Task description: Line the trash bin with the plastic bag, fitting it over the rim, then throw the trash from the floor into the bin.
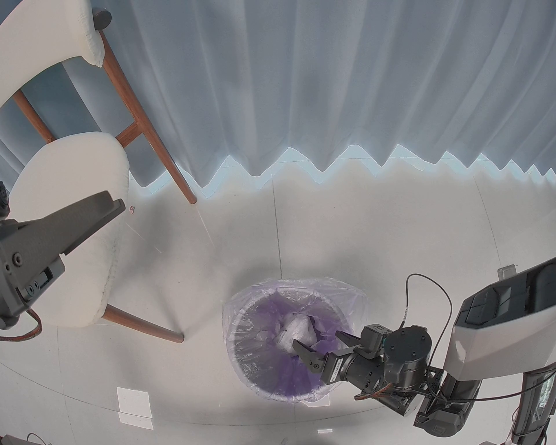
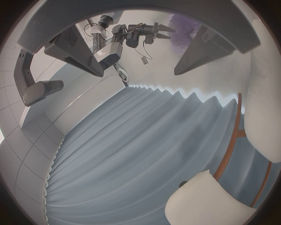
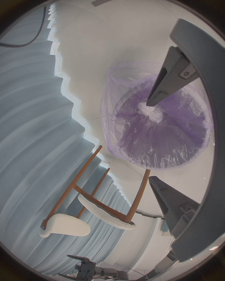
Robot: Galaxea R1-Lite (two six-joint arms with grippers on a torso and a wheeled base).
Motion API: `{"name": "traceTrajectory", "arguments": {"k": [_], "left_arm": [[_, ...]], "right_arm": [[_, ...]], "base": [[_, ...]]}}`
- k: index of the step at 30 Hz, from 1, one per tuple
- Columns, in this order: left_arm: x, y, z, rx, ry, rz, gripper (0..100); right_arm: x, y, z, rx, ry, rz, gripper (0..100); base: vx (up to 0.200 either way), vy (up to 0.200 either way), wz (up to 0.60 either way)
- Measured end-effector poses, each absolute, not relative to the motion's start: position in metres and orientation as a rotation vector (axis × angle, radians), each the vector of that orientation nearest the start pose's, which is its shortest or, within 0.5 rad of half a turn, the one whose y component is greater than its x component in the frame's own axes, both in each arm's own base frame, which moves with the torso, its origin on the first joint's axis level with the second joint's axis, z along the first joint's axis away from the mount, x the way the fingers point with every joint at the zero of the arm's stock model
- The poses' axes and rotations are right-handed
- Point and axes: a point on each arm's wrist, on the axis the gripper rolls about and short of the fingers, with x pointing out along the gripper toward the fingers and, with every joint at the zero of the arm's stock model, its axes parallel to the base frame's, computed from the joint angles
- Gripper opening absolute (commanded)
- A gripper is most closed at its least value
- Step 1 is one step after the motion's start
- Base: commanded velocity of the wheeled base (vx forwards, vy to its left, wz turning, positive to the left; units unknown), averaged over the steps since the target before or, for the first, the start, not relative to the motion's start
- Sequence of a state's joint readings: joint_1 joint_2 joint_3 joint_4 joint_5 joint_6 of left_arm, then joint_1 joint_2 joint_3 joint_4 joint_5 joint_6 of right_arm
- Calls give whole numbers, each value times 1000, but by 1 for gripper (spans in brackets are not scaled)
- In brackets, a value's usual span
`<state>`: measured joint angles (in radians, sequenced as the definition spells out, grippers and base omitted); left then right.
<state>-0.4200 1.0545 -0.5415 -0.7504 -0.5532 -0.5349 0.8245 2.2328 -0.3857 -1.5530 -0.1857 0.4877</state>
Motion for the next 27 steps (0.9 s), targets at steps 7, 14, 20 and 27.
{"name": "traceTrajectory", "arguments": {"k": [7, 14, 20, 27], "left_arm": [[120, -67, 264, -466, 15, -1008, 100], [120, -65, 264, -424, -13, -992, 100], [114, -57, 268, -361, -86, -935, 100], [97, -40, 269, -325, -152, -782, 100]], "right_arm": [[214, 222, 25, 338, 384, 554, 100], [215, 209, 70, 399, 256, 557, 100], [214, 169, 132, 437, 81, 496, 100], [189, 101, 189, 424, -100, 349, 100]], "base": [[0, 0, 0], [0, 0, 0], [0, 0, 0], [0, 0, 0]]}}
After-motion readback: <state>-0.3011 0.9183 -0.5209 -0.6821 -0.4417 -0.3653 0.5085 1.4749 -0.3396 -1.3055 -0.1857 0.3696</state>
